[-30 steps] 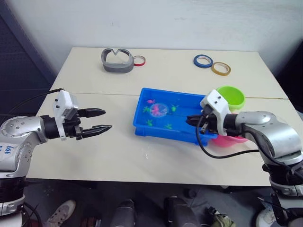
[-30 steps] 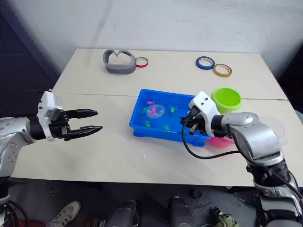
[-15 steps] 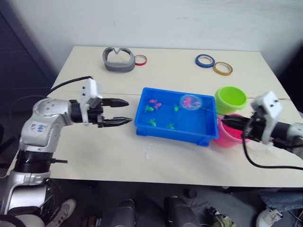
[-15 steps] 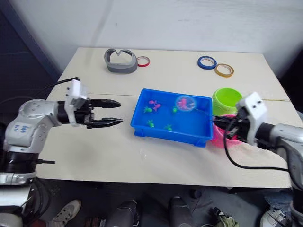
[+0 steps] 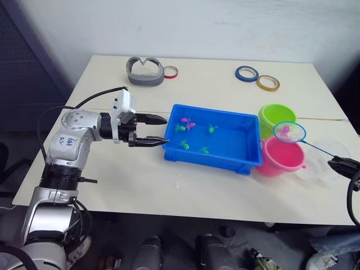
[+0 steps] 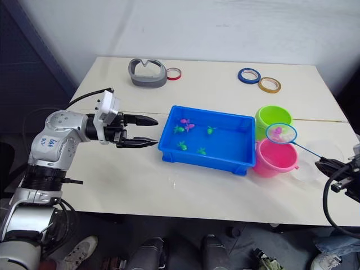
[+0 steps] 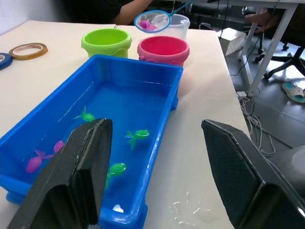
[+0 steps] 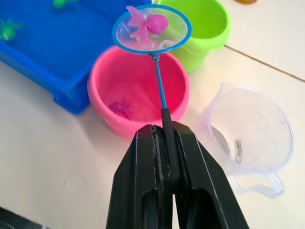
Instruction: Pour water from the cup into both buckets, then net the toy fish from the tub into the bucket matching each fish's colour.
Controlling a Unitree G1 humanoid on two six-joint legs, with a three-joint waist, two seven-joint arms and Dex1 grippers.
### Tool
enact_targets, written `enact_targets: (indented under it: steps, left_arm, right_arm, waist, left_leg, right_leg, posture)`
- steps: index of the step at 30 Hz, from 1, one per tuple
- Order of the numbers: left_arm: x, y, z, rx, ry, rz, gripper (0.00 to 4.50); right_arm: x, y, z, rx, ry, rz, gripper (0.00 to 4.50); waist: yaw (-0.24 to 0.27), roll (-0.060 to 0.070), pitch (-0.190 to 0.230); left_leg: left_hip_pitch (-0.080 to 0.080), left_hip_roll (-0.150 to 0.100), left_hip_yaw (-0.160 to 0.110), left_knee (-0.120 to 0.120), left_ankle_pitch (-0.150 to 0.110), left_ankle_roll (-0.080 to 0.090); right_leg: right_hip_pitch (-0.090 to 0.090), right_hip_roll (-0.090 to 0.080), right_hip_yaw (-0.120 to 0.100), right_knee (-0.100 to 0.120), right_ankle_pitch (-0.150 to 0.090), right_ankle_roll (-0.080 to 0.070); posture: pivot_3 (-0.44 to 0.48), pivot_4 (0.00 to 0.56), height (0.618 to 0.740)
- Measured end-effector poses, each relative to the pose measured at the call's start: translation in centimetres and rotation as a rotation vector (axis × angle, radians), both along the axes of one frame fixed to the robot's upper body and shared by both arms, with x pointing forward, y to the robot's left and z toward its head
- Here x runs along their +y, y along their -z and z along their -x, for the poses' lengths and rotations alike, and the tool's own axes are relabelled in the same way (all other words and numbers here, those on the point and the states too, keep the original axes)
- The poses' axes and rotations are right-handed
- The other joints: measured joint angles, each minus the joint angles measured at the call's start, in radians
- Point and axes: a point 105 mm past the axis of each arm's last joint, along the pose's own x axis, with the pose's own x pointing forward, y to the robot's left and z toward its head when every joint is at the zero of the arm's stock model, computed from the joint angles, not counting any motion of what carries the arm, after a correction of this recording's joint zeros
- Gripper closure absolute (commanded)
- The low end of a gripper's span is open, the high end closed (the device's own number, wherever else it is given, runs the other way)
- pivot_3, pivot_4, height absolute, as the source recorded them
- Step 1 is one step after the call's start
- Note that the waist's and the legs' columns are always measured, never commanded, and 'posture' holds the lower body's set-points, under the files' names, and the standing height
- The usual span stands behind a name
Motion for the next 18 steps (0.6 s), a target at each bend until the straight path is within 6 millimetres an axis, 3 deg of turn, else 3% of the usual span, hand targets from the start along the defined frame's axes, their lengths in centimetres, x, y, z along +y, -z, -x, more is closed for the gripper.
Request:
enact_targets:
  steps: [9, 18]
  left_arm:
    - [-0.8, 0.5, -0.3, 0.006, 0.032, -0.010, 1.21]
    - [-0.7, 0.9, -0.5, 0.014, 0.033, -0.011, 1.21]
  right_arm:
    - [0.0, 1.9, 0.0, 0.040, -0.020, 0.332, 4.50]
    - [-0.4, 1.8, -0.1, -0.023, -0.070, 0.689, 4.50]
  waist:
    - [0.000, 0.000, 0.000]
    - [-0.001, 0.000, 0.000]
  left_leg:
    - [0.000, 0.000, 0.000, 0.000, 0.000, 0.000]
    - [0.001, 0.000, 0.001, 0.001, 0.000, 0.000]
  right_leg:
    - [0.000, 0.000, 0.000, 0.001, 0.000, 0.000]
    - [0.001, 0.001, 0.000, 0.001, 0.000, 0.000]
  posture:
    - [0.000, 0.150, 0.740]
    - [0.000, 0.150, 0.740]
